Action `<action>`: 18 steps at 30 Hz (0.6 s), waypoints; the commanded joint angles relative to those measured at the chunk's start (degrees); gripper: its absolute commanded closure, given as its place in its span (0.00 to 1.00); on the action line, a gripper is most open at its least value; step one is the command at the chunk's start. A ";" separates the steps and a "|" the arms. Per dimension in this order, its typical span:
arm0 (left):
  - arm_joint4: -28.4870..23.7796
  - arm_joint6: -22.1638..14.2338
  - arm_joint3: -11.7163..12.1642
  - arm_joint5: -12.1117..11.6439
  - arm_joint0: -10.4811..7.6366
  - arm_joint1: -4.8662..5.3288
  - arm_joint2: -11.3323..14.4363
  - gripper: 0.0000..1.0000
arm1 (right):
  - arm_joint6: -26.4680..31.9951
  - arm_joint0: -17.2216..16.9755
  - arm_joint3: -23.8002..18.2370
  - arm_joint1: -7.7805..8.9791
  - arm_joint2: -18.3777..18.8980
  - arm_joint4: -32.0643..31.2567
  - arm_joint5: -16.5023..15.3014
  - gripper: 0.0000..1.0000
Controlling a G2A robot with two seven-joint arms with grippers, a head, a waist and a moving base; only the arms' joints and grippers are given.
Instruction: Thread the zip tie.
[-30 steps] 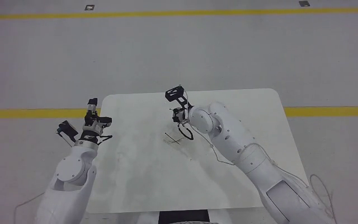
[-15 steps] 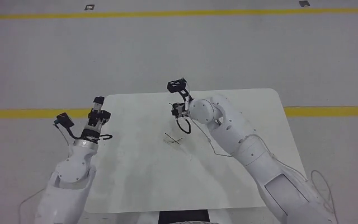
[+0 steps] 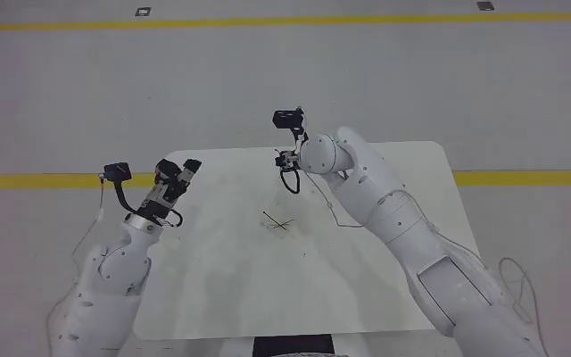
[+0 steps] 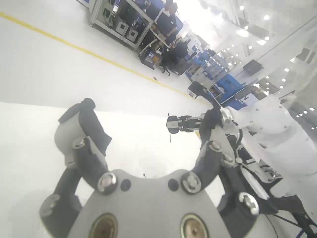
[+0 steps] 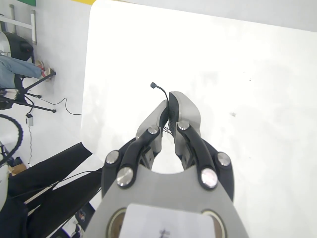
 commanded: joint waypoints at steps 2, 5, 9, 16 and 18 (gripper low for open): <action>6.49 -0.68 -1.68 0.00 -0.73 0.30 1.13 0.00 | -1.73 -0.25 0.25 -0.22 1.32 1.98 3.33 1.00; 21.62 2.49 -2.27 0.00 -1.58 1.28 3.34 0.00 | -1.40 1.40 3.25 -0.97 2.43 2.62 3.33 1.00; 31.16 10.27 1.20 0.00 -2.95 2.86 7.37 0.00 | -0.34 4.46 7.94 -2.99 3.37 2.39 3.33 1.00; 39.33 18.58 5.24 0.00 -5.60 5.65 13.56 0.00 | 0.12 9.00 15.81 -7.16 5.52 1.33 3.33 1.00; 40.94 20.12 6.06 0.00 -6.32 6.29 15.06 0.00 | 0.37 10.01 17.70 -8.38 6.21 1.63 3.33 1.00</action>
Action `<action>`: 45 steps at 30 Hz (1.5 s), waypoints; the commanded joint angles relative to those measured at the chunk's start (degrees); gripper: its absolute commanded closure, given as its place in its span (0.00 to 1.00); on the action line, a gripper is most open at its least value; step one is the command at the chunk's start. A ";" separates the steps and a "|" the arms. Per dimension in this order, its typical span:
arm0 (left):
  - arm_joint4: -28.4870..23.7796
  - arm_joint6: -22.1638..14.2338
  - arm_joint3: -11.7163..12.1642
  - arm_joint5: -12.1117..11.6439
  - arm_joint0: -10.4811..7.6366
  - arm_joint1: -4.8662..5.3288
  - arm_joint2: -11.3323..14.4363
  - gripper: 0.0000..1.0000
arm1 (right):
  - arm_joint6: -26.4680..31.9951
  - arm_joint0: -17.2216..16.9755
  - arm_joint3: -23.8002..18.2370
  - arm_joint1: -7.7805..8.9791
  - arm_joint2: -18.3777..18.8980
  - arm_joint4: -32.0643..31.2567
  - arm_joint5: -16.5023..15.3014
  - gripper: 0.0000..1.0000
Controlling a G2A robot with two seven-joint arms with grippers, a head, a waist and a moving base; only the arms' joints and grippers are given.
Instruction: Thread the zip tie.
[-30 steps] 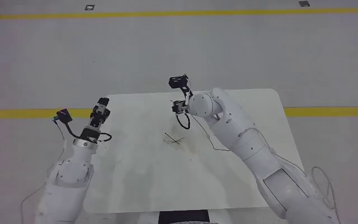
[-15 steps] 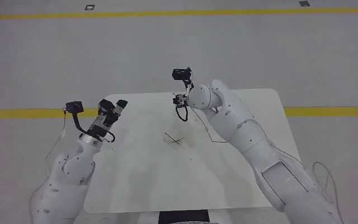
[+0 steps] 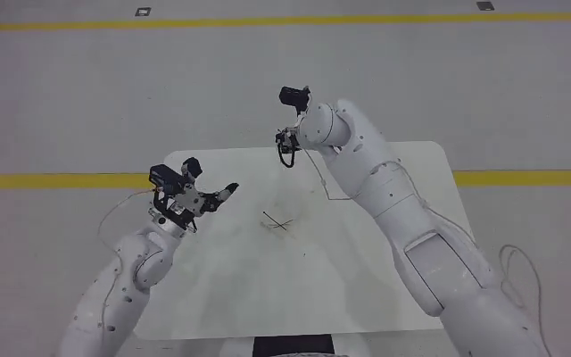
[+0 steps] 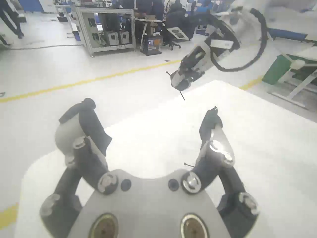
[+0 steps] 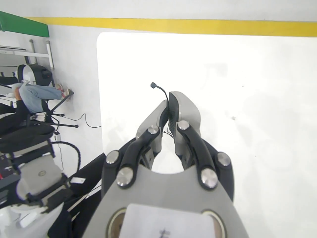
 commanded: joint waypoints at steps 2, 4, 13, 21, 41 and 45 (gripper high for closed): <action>2.11 2.38 1.53 0.00 -1.22 0.89 2.21 0.00 | 0.34 1.44 3.09 -1.92 1.41 1.56 0.00 1.00; 3.72 3.58 2.55 0.00 -2.17 1.25 3.14 0.00 | 0.53 1.76 3.73 -2.53 2.18 3.04 0.00 1.00; 4.28 4.10 2.78 0.00 -2.50 1.35 3.43 0.00 | 0.53 1.76 3.73 -2.53 2.18 3.04 0.00 1.00; 12.37 4.04 2.83 4.11 -4.26 0.79 6.71 0.00 | -1.85 2.38 9.14 -3.78 4.60 5.04 0.00 1.00; 22.78 5.99 7.09 15.99 -9.44 -1.32 13.86 0.00 | -2.92 12.20 28.66 -9.39 8.76 6.99 0.00 1.00; 22.20 6.06 6.95 16.39 -9.34 -1.45 14.05 0.00 | -2.92 12.20 28.66 -9.39 8.76 6.99 0.00 1.00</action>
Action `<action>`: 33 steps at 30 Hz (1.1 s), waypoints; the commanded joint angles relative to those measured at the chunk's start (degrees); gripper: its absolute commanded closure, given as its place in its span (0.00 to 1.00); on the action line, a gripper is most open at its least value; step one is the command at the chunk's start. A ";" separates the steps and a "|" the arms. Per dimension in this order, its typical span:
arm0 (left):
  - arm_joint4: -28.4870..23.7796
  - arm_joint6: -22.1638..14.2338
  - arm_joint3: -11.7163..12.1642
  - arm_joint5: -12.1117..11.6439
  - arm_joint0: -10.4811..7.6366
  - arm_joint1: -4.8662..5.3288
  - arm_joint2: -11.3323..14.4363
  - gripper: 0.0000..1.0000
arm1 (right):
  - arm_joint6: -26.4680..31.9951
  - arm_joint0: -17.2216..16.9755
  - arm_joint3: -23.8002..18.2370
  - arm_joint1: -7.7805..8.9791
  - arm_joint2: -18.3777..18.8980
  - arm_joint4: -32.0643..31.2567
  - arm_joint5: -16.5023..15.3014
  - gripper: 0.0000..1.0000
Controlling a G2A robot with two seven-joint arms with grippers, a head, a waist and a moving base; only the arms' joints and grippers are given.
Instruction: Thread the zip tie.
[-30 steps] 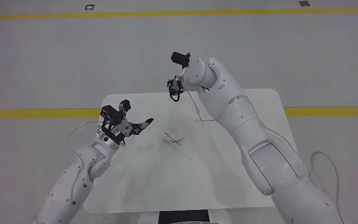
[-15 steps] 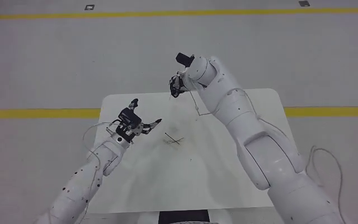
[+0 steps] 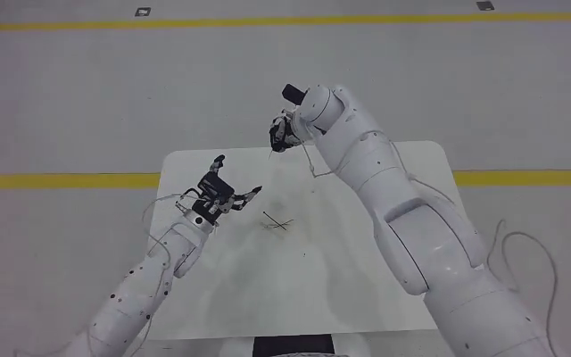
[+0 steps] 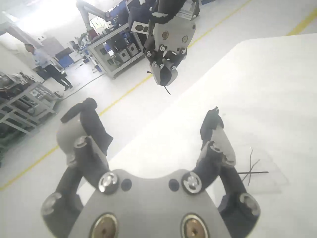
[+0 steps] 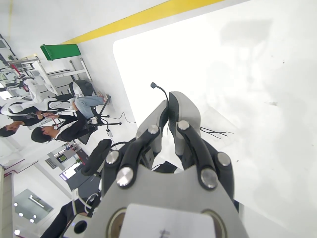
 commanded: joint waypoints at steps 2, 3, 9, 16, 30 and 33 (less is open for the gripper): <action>1.73 -0.59 0.48 3.19 -0.06 -0.29 0.53 0.00 | -1.54 -1.18 -1.15 0.09 0.51 1.00 0.00 1.00; 3.91 -0.91 0.90 4.50 -0.25 -0.35 0.93 0.00 | -1.49 -1.37 -1.39 0.13 0.56 1.05 0.00 1.00; 4.22 -1.38 4.52 11.77 -4.85 0.77 7.65 0.00 | -0.93 -0.71 0.24 -0.32 1.02 1.71 0.00 1.00; 4.22 -1.33 7.29 18.02 -9.54 1.45 14.63 0.00 | -0.21 1.39 4.55 -1.90 1.97 4.24 0.00 1.00; 4.22 -0.87 7.36 18.80 -10.43 1.22 16.34 0.00 | -0.08 -0.87 1.49 -2.00 1.80 4.50 0.00 1.00; 4.22 -1.04 7.81 19.05 -10.66 1.10 16.95 0.02 | -0.09 -1.49 0.67 -1.77 1.85 4.24 0.00 1.00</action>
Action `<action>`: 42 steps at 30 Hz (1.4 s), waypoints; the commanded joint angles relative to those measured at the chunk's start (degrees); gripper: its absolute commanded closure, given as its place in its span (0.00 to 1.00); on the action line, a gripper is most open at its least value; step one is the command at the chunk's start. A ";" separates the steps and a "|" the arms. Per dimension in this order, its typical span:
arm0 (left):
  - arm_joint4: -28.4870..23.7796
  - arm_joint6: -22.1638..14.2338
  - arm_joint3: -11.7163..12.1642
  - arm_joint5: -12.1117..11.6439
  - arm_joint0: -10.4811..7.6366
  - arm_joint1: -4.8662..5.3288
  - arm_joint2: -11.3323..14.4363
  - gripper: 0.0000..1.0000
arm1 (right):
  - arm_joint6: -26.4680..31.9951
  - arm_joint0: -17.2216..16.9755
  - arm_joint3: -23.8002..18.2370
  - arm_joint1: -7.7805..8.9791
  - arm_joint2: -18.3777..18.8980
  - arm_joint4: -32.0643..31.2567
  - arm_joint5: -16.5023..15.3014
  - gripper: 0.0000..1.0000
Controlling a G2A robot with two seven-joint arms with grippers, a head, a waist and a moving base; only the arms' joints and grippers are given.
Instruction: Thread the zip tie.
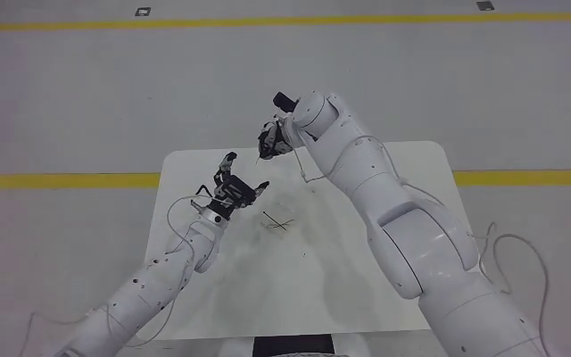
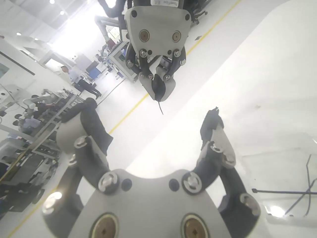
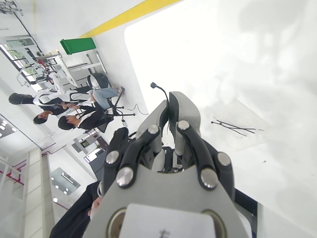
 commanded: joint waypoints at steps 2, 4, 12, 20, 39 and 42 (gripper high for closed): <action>0.00 -0.34 0.52 0.43 -0.37 -0.06 0.64 0.16 | -0.15 -0.40 -0.41 0.20 0.14 -0.19 -0.02 1.00; 0.00 -0.51 0.80 0.69 -0.65 -0.04 1.04 0.33 | -0.28 -0.59 -0.58 0.30 0.23 -0.34 -0.02 1.00; 0.00 -1.02 1.48 3.36 -1.99 0.40 3.26 0.56 | -0.24 -0.94 -0.86 0.46 0.55 -1.01 -0.02 1.00; 0.00 -1.55 1.22 3.93 -2.14 0.72 3.75 0.58 | 0.49 -0.68 -1.09 0.47 0.89 -1.80 -0.02 1.00; 0.00 -1.39 1.75 3.93 -2.80 0.65 3.60 0.72 | 3.54 -1.95 -2.95 0.61 2.30 -2.60 -0.02 1.00; 0.00 -1.34 1.99 3.93 -2.99 0.60 3.76 0.73 | 3.63 -2.10 -3.23 0.61 2.54 -2.81 -0.02 1.00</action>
